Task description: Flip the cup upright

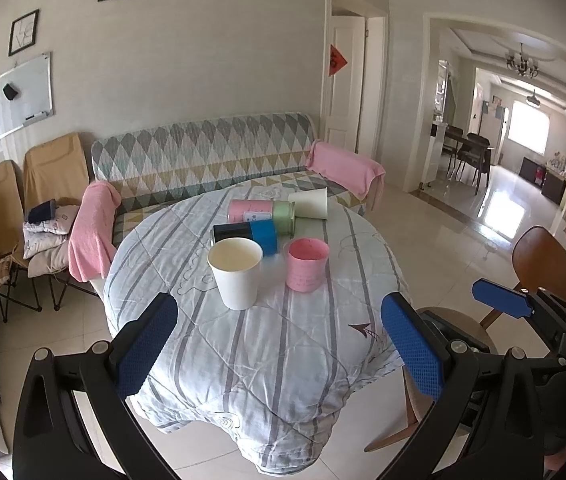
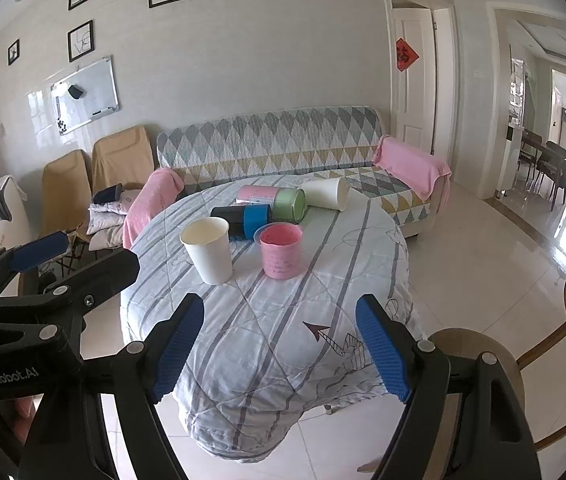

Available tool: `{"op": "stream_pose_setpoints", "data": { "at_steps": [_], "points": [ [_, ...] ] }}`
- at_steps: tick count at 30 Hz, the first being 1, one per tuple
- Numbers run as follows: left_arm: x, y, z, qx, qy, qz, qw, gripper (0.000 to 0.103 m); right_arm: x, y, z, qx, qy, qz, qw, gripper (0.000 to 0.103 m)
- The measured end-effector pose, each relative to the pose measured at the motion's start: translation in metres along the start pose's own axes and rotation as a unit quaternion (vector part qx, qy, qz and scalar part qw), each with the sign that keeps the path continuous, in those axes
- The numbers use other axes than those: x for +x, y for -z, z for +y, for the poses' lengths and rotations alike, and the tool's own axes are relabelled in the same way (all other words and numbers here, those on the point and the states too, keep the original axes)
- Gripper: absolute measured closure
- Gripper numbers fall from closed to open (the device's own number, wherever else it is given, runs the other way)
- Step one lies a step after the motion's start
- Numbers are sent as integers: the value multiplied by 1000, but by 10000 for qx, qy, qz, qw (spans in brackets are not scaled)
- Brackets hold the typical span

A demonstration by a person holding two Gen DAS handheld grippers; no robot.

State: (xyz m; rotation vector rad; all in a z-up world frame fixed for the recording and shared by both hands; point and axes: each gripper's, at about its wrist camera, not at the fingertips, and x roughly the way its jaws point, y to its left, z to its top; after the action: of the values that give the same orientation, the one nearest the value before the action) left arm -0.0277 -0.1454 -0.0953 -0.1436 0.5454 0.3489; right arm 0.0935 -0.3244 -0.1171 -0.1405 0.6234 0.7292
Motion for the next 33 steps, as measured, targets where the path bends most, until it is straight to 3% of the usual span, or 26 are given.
{"op": "stream_pose_setpoints", "data": {
  "at_steps": [33],
  "points": [
    [9,3,-10,74,-55,78,9999,0,11,3,-15,26,-72,147,9999,23]
  ]
}}
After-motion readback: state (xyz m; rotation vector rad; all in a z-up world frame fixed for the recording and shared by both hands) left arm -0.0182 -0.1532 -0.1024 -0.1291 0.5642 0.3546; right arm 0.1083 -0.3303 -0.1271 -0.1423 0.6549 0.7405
